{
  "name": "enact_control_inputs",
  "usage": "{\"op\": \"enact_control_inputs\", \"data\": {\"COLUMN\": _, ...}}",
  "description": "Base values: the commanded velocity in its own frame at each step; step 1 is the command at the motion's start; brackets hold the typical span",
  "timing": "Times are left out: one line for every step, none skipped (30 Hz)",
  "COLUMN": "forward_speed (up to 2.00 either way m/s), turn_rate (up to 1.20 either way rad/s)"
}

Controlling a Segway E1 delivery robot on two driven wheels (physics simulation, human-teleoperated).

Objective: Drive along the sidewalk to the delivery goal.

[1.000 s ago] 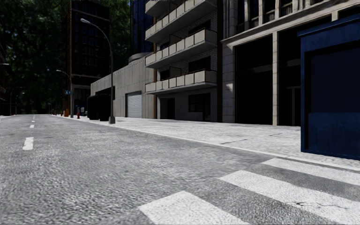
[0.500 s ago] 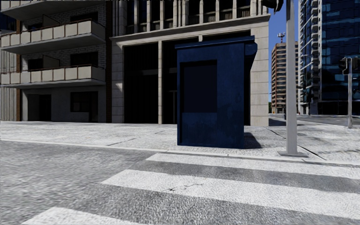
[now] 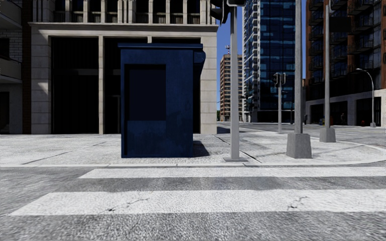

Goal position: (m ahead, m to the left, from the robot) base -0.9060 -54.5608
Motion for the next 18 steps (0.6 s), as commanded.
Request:
{"op": "enact_control_inputs", "data": {"forward_speed": 0.00, "turn_rate": 0.00}}
{"op": "enact_control_inputs", "data": {"forward_speed": 0.00, "turn_rate": 0.00}}
{"op": "enact_control_inputs", "data": {"forward_speed": 0.00, "turn_rate": 0.00}}
{"op": "enact_control_inputs", "data": {"forward_speed": 0.00, "turn_rate": 0.00}}
{"op": "enact_control_inputs", "data": {"forward_speed": 0.00, "turn_rate": 0.00}}
{"op": "enact_control_inputs", "data": {"forward_speed": 0.00, "turn_rate": 0.00}}
{"op": "enact_control_inputs", "data": {"forward_speed": 0.00, "turn_rate": 0.00}}
{"op": "enact_control_inputs", "data": {"forward_speed": 0.00, "turn_rate": 0.00}}
{"op": "enact_control_inputs", "data": {"forward_speed": 0.00, "turn_rate": -0.46}}
{"op": "enact_control_inputs", "data": {"forward_speed": 0.00, "turn_rate": -1.20}}
{"op": "enact_control_inputs", "data": {"forward_speed": 0.00, "turn_rate": -1.20}}
{"op": "enact_control_inputs", "data": {"forward_speed": 0.00, "turn_rate": -1.20}}
{"op": "enact_control_inputs", "data": {"forward_speed": 0.00, "turn_rate": -1.20}}
{"op": "enact_control_inputs", "data": {"forward_speed": 0.00, "turn_rate": -1.20}}
{"op": "enact_control_inputs", "data": {"forward_speed": 0.00, "turn_rate": -1.20}}
{"op": "enact_control_inputs", "data": {"forward_speed": 0.00, "turn_rate": -1.20}}
{"op": "enact_control_inputs", "data": {"forward_speed": 0.00, "turn_rate": -1.20}}
{"op": "enact_control_inputs", "data": {"forward_speed": 0.00, "turn_rate": -1.20}}
